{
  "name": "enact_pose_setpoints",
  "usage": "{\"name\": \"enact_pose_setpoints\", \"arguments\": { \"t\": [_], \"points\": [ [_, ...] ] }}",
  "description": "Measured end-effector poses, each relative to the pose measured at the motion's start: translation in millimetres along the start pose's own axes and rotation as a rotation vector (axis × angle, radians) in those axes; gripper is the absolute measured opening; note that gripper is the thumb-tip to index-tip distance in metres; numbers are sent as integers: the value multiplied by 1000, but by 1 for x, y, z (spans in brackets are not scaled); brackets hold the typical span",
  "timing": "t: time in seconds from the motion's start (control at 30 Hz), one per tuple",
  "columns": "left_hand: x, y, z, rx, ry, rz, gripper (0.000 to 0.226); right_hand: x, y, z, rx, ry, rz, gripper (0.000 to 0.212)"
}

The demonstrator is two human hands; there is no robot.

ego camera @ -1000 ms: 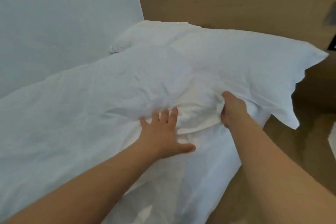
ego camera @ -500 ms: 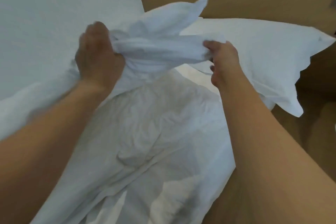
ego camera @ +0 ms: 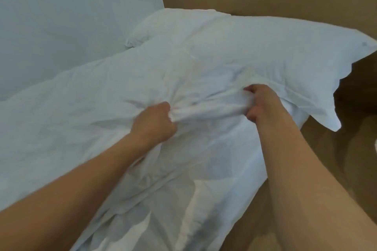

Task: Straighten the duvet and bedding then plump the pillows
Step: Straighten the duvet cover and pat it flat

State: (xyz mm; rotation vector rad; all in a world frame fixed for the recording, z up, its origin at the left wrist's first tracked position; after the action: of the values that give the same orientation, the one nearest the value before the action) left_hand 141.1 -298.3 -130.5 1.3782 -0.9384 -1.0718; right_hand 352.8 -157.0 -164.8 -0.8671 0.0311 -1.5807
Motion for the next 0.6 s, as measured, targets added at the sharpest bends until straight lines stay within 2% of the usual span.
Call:
{"name": "enact_pose_setpoints", "arguments": {
  "t": [0.1, 0.13, 0.17, 0.2, 0.23, 0.27, 0.3, 0.33, 0.37, 0.43, 0.47, 0.5, 0.53, 0.57, 0.6],
  "points": [
    [-9, 65, 5, 256, 45, -343, 38, 9, -23, 50, -182, 242, 55, 39],
    [-7, 67, 3, 265, 29, -369, 36, 14, -25, 57, -197, 299, 32, 40],
    [-3, 58, 1, 244, -13, -310, 36, 15, -25, 53, -198, 340, 16, 38],
    [1, 39, -2, 207, -76, -152, 39, 13, -19, 39, -163, 367, -14, 33],
    [7, 13, -5, 139, -140, 86, 47, 11, -9, 19, -129, 329, -52, 34],
    [15, -12, -6, 49, -201, 316, 58, 5, 4, -6, -111, 216, -81, 47],
    [23, -28, -6, -37, -251, 440, 67, 2, 17, -30, -124, 49, -107, 67],
    [27, -35, -4, -73, -295, 434, 73, -1, 30, -47, -184, -106, -137, 87],
    [27, -33, -3, -58, -322, 330, 74, -8, 40, -59, -243, -206, -176, 102],
    [25, -23, -1, -118, -278, 98, 75, -8, 46, -63, -258, -224, -207, 129],
    [24, -17, -1, -244, -206, 38, 79, -1, 40, -61, -217, -200, -167, 142],
    [23, -14, 0, -362, -127, 61, 81, 7, 28, -60, -134, -167, -104, 148],
    [23, -14, 1, -414, -56, 156, 79, 14, 15, -60, -28, -125, -41, 145],
    [23, -15, 0, -387, -27, 263, 72, 22, 2, -59, 63, -64, 6, 132],
    [23, -14, -2, -301, -42, 351, 60, 23, -9, -57, 97, 12, 41, 111]
  ]
}}
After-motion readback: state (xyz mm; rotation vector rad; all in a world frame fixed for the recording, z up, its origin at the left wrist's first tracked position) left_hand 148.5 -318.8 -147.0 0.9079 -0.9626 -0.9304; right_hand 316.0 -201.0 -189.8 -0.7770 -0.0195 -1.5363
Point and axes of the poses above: each hand's wrist, its own x-axis away from the middle knuckle, its own y-axis out of the back of the hand, z = x × y, the point moved 2 cm from there along -x, towards the middle knuckle, and after that the axes turned 6 degrees about -x, right-handed, at the moved point
